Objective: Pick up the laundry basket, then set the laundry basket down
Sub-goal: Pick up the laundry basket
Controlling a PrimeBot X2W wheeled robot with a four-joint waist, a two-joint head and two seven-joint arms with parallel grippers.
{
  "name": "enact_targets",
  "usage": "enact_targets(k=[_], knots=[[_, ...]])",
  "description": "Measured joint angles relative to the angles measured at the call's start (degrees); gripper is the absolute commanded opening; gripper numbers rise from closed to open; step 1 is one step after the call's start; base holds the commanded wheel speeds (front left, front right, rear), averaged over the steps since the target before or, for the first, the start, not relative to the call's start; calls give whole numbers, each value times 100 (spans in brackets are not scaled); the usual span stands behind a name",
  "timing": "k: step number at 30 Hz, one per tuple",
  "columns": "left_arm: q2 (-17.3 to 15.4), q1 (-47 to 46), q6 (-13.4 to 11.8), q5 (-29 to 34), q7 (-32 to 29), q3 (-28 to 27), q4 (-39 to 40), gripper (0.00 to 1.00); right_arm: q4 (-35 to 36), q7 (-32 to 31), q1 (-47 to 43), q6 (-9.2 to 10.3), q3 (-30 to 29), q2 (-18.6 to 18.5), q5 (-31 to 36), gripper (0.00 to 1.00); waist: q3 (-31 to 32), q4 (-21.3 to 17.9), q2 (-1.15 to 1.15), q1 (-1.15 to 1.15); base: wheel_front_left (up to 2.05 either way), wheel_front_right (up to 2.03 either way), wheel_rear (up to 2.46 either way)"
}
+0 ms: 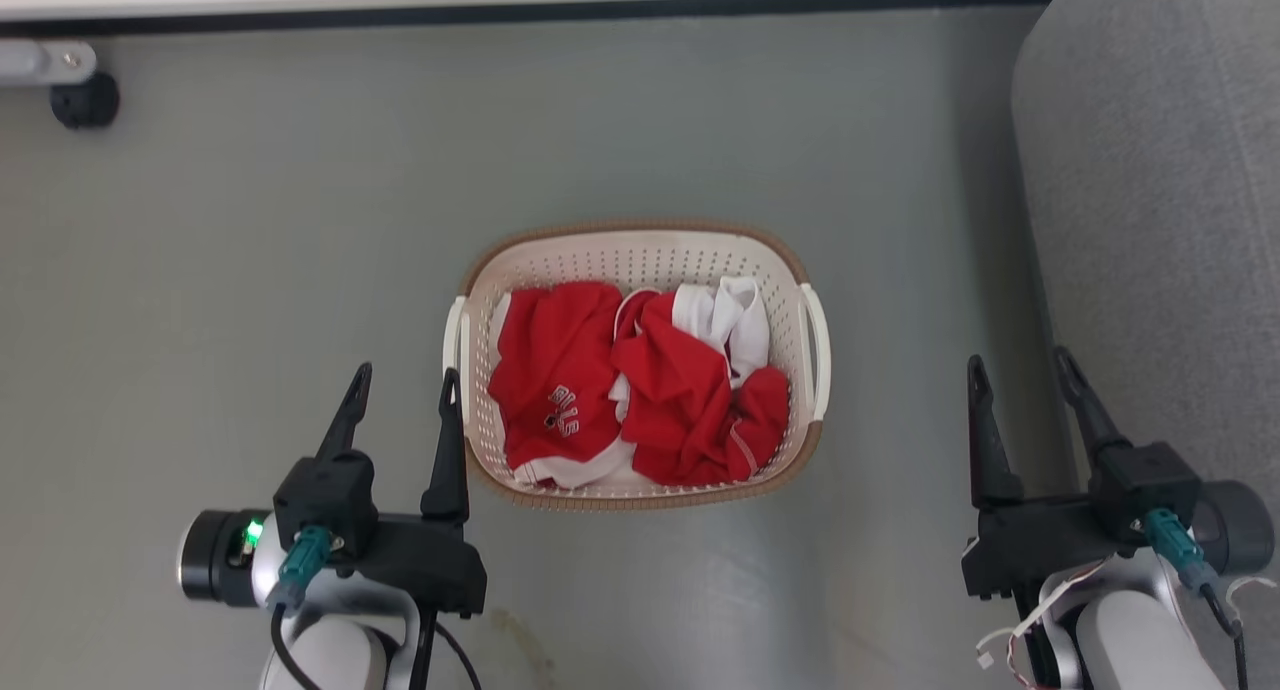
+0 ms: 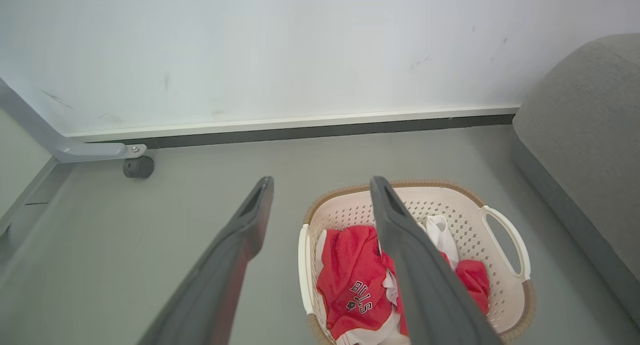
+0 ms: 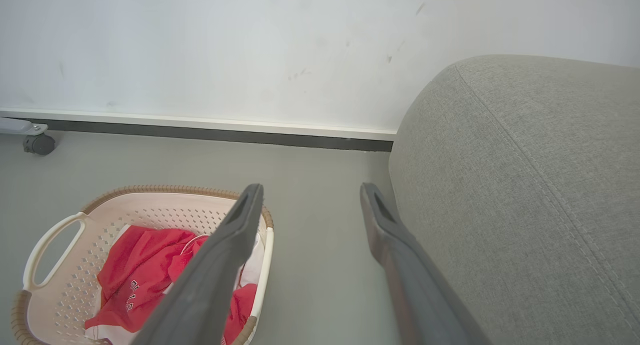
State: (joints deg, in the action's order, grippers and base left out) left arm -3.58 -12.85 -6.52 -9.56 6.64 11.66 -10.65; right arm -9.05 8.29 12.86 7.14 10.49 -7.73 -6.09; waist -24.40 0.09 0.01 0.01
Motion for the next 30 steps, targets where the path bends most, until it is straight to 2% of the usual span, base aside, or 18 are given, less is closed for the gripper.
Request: enact_targets(k=[15,30], knots=[[22,-673,101,10,-48,124,-207,100,30,-66,587,0,-38,-85,121,100,-961,88,0,0,0,0,0],[36,-1482,309,-74,-100,99,-1103,100,-792,-145,1416,-92,56,-92,176,100,-1586,207,0,-1,0,0,0]])
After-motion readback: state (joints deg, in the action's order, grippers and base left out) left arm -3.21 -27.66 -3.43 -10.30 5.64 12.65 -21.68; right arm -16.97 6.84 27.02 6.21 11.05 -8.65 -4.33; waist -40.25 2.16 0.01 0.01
